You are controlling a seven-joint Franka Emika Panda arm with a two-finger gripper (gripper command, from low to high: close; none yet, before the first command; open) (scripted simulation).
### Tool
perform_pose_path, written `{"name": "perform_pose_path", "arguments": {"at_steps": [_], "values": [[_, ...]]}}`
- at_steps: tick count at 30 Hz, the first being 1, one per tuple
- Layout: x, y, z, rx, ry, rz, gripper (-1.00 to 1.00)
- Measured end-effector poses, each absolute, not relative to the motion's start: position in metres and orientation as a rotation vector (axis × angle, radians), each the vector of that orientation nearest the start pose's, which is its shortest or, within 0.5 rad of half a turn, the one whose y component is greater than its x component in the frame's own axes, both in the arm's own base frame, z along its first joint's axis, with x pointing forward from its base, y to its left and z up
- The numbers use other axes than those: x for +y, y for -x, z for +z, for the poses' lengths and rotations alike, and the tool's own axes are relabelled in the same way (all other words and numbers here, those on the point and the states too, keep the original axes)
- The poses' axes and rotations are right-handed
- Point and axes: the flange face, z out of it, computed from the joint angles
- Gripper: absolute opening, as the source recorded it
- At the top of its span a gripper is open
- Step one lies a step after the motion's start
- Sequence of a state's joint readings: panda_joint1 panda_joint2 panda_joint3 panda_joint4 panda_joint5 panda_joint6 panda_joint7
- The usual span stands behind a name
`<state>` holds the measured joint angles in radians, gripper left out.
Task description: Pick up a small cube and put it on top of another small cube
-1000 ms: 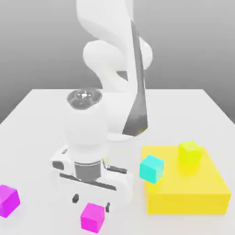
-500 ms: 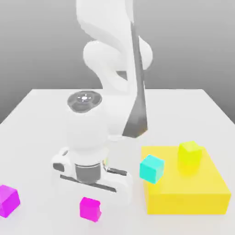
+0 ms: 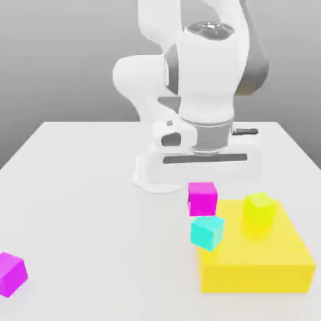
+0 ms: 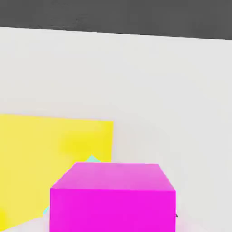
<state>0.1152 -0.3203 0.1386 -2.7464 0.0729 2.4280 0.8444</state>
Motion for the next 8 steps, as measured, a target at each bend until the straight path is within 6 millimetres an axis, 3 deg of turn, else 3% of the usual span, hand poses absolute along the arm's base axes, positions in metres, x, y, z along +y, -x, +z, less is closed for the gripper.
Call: {"name": "perform_pose_path", "arguments": {"at_steps": [4,5,8], "values": [[0.096,-0.367,0.273,0.987,2.982,0.001,-1.00],[0.096,-0.366,0.264,0.986,2.982,0.001,1.00],[0.096,-0.366,0.264,0.986,2.982,0.001,1.00]]}}
